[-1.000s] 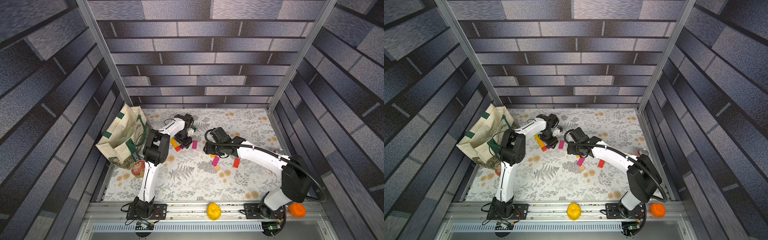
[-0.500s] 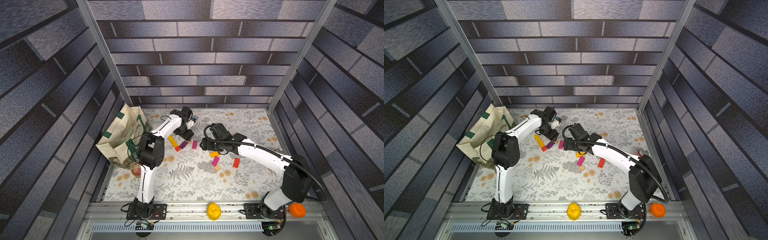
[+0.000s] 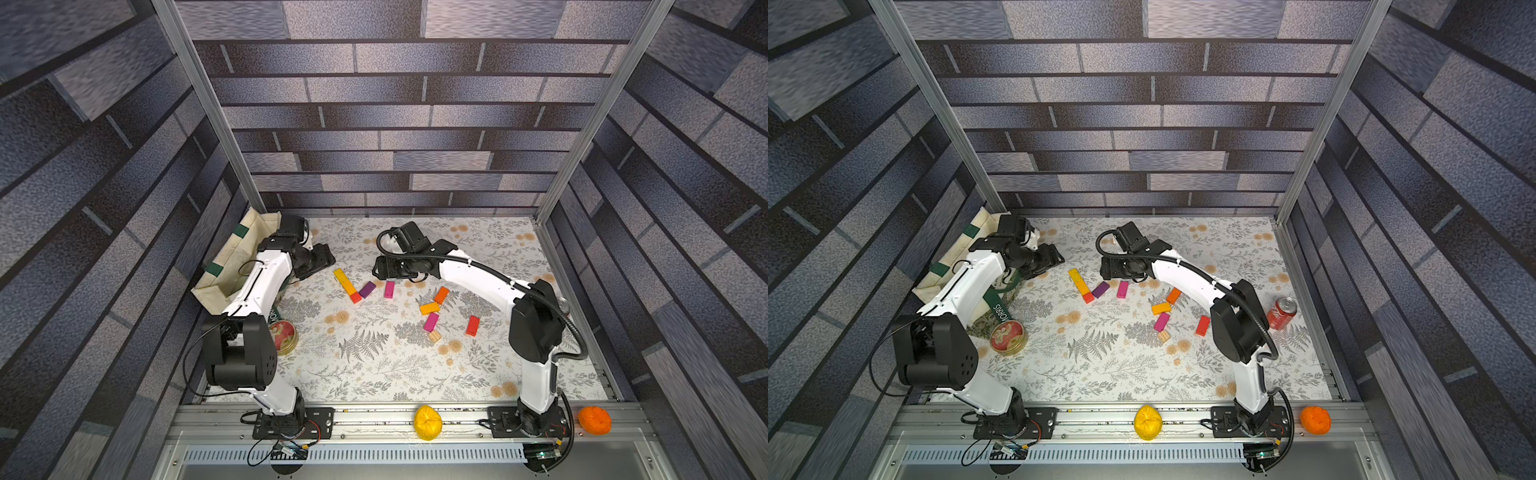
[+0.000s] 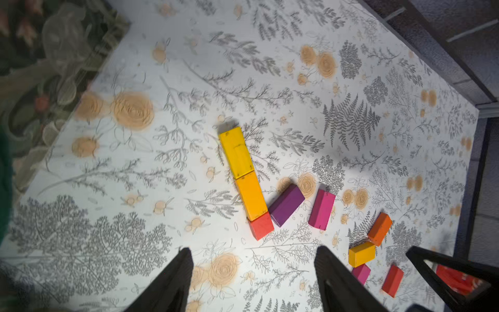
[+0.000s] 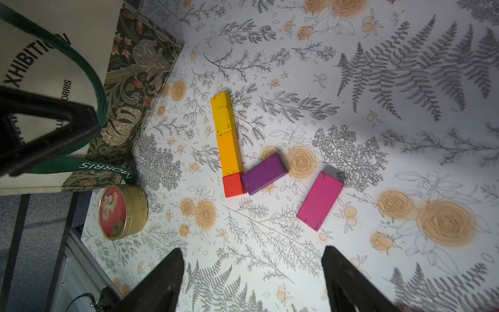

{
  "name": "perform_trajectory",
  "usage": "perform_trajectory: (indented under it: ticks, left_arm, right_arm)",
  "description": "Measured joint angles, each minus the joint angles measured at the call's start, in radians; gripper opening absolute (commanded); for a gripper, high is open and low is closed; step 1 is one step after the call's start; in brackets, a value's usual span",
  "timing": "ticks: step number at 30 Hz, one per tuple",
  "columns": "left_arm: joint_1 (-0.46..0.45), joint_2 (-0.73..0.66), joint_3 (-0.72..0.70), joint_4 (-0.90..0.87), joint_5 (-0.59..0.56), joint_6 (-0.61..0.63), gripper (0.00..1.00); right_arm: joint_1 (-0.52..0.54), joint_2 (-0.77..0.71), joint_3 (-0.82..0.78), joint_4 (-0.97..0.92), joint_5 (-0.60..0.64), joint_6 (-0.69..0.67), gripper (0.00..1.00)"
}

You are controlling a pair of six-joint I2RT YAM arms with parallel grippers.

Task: Assemble the letter v with building blocks
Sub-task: Assemble the building block at the center of the board.

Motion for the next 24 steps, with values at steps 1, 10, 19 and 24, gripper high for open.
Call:
perform_trajectory:
  ticks: [1, 10, 19, 24]
  left_arm:
    - [0.01, -0.018, -0.041, 0.005, 0.021, -0.034, 0.74]
    - [0.006, -0.052, -0.174, 0.021, 0.095, -0.143, 0.74]
    - [-0.008, -0.064, -0.229, 0.031, 0.1, -0.172, 0.73]
    - [-0.027, -0.061, -0.229, 0.031, 0.099, -0.172, 0.73]
  right_arm:
    - [0.0, 0.049, 0.045, -0.008, -0.014, -0.008, 0.82]
    - [0.0, 0.315, 0.299, -0.126, -0.093, -0.043, 0.81]
    - [0.0, 0.429, 0.419, -0.175, -0.117, -0.047, 0.81]
    - [0.0, 0.46, 0.439, -0.178, -0.119, -0.046, 0.81]
